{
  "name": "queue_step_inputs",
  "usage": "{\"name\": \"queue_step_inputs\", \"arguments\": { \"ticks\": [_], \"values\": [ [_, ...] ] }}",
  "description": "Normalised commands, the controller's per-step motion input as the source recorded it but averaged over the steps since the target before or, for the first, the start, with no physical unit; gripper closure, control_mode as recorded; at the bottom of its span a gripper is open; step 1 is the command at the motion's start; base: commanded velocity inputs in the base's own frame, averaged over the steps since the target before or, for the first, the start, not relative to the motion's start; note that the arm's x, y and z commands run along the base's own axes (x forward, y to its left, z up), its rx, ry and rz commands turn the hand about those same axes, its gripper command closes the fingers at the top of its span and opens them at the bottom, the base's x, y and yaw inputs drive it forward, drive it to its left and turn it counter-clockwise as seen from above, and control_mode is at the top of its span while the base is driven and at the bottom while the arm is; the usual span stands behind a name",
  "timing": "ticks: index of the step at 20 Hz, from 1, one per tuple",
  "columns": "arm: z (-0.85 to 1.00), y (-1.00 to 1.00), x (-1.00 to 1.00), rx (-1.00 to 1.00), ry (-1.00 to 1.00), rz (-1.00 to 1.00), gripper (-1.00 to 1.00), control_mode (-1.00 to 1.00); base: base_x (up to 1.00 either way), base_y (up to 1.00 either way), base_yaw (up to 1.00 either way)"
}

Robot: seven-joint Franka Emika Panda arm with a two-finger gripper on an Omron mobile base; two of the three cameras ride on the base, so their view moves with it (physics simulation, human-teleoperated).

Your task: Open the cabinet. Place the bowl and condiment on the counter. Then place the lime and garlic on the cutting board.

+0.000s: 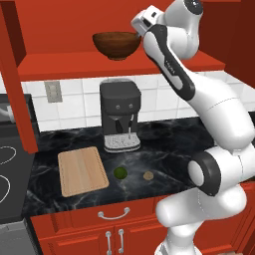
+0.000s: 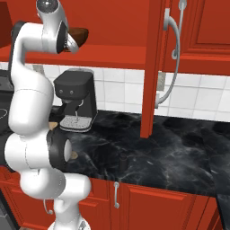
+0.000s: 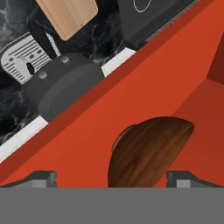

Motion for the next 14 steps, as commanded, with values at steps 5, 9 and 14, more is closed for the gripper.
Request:
{"name": "queue_step_inputs", "arguments": {
  "ticks": [5, 9, 14],
  "values": [
    [0.0, 0.11, 0.21, -0.01, 0.02, 0.0, -1.0, -1.0, 0.0, 0.0, 0.0],
    [0.0, 0.1, 0.22, -0.01, 0.02, 0.0, -1.0, -1.0, 0.0, 0.0, 0.0],
    [0.0, 0.08, 0.26, -0.01, 0.0, 0.0, -1.0, -1.0, 0.0, 0.0, 0.0]
  ]
}}
